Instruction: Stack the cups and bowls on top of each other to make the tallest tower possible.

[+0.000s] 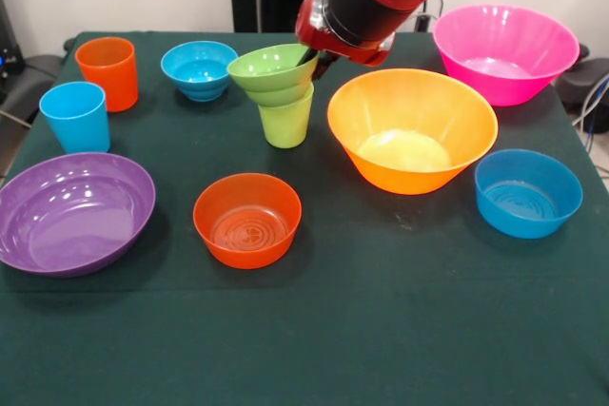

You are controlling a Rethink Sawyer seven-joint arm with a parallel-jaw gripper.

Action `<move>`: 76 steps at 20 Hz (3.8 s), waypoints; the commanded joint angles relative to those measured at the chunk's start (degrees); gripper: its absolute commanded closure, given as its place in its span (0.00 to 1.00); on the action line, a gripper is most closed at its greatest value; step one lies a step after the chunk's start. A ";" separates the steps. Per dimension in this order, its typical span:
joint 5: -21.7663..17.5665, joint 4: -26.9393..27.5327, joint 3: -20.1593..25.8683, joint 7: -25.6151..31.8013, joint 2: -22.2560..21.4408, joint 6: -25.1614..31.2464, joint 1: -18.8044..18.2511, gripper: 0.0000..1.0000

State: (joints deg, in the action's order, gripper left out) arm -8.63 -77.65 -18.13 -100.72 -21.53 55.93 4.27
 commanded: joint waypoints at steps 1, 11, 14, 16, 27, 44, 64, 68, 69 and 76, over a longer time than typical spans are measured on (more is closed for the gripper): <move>1.88 -2.09 6.24 -6.85 1.90 -0.79 -0.56 1.00; 4.41 -3.27 7.18 -7.33 1.70 0.30 -1.23 1.00; 5.03 -3.52 6.81 -7.57 1.78 0.31 -0.94 1.00; 5.17 -3.38 6.42 -7.71 1.96 0.69 -0.68 1.00; 4.59 -1.95 5.04 -7.10 2.82 3.83 0.16 1.00; 2.16 0.17 3.53 -6.61 3.90 9.75 1.25 1.00; 0.28 0.49 1.51 -5.67 4.64 6.26 2.42 1.00; 0.54 0.09 1.50 -5.76 4.55 4.90 2.44 1.00; 0.58 -0.02 1.46 -5.89 4.51 4.48 2.47 1.00; 0.36 -0.51 1.07 -6.41 4.44 1.69 2.78 1.00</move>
State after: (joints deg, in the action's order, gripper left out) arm -4.70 -77.94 -20.75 -100.72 -19.95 62.73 5.83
